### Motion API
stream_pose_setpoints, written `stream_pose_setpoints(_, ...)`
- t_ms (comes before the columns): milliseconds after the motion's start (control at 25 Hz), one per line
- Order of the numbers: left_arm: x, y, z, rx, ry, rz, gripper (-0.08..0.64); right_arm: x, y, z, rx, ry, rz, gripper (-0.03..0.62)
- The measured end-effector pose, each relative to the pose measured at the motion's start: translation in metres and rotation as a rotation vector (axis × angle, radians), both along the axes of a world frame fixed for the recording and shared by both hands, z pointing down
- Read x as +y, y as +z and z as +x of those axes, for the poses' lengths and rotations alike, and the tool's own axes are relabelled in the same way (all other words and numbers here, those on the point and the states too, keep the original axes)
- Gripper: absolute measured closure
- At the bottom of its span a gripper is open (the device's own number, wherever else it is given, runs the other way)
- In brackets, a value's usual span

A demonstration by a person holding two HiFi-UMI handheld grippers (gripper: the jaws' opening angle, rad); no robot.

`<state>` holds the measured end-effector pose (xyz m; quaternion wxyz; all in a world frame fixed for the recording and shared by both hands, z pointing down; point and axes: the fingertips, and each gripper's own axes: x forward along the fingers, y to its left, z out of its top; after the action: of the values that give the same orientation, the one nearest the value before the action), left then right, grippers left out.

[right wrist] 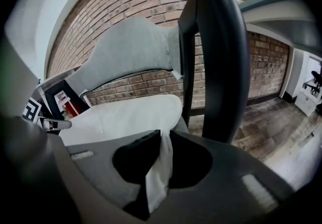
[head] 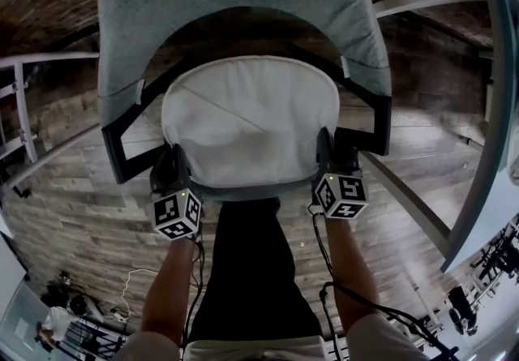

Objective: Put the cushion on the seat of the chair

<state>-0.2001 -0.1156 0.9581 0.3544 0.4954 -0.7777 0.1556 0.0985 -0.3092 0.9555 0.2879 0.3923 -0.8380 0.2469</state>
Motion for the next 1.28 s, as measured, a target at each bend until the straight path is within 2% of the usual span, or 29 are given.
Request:
stream_pose_setpoints(240,0.001,0.013,0.0,-0.008,-0.004,-0.021,0.526,0.001,0.014,0.002,0.032,0.032,0.01,0.543)
stream_pose_setpoints(560,0.001,0.013,0.0,-0.036,0.027,-0.04,0.526,0.001,0.01,0.004,0.004,0.061,0.025,0.532)
stream_pose_setpoints(760,0.001,0.01,-0.002,-0.073,0.019,-0.056,0.5,-0.001,0.005,0.008,0.007,0.104,0.05,0.506)
stream_pose_setpoints(920,0.003,0.002,-0.002,-0.077,0.013,-0.04,0.451,0.0,-0.004,0.011,0.006,0.14,0.076,0.478)
stream_pose_setpoints(1120,0.004,-0.013,0.0,-0.084,0.021,-0.007,0.451,0.003,-0.017,0.017,0.025,0.155,0.107,0.433)
stream_pose_setpoints(1280,0.006,-0.031,0.005,-0.08,0.039,0.018,0.451,0.007,-0.03,0.024,0.063,0.139,0.153,0.43)
